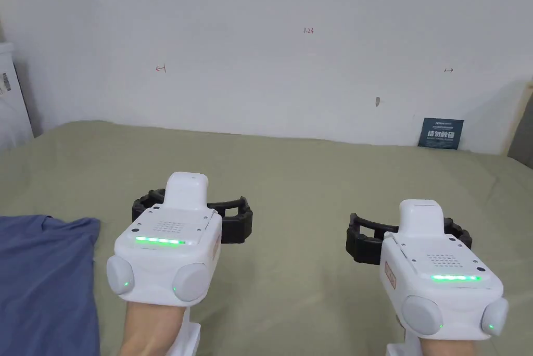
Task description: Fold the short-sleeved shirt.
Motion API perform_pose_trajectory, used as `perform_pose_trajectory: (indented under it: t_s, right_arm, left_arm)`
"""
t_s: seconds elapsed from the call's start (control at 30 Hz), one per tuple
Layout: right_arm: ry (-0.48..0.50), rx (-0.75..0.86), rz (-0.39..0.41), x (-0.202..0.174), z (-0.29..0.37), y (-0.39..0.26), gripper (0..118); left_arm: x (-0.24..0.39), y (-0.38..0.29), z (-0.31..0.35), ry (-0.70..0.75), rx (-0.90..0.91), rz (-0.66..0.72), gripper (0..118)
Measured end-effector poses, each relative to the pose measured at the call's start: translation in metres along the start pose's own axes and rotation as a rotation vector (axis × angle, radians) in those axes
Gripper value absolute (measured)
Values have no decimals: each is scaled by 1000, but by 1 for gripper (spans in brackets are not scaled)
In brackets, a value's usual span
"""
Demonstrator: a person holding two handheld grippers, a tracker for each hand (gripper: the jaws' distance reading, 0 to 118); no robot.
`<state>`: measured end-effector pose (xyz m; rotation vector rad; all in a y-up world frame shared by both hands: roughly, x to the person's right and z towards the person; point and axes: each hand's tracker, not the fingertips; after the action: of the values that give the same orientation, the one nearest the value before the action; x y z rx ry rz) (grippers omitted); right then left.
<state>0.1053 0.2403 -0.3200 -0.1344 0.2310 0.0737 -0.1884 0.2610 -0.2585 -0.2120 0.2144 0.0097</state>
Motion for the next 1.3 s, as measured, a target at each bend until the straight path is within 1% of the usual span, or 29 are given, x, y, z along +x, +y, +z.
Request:
perform_pose_trajectory:
  t_s: [1.1, 1.3]
  right_arm:
    - [6, 8, 0, -3, -2, -2, 118]
    - [2, 11, -11, -2, -4, -3, 118]
  left_arm:
    - [-5, -5, -2, 4, -9, 8, 118]
    - [-5, -6, -3, 3, -12, 3, 118]
